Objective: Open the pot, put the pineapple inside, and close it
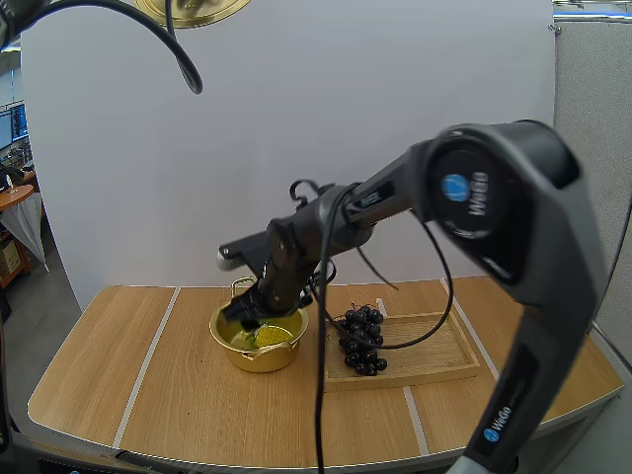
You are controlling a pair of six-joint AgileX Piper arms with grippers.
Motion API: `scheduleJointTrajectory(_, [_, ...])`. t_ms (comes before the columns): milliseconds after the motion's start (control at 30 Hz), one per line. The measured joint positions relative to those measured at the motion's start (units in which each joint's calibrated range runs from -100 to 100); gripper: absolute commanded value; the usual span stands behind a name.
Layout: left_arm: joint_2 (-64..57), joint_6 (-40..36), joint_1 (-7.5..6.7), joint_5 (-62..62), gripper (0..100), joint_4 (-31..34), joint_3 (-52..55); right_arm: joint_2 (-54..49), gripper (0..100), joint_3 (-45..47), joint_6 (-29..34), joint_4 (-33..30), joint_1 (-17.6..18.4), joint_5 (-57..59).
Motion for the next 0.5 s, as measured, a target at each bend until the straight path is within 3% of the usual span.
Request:
scheduleJointTrajectory(100, [0.0,0.0,0.0,0.0,0,0.0,0.0,-2.09,100,0.0,0.0,0.0,0.0,1.4])
scheduleJointTrajectory(200, [0.0,0.0,0.0,0.0,0,0.0,0.0,-12.62,100,0.0,0.0,0.0,0.0,9.63])
scheduleJointTrajectory(500, [0.0,0.0,0.0,0.0,0,0.0,0.0,-30.02,100,0.0,0.0,0.71,0.0,28.09])
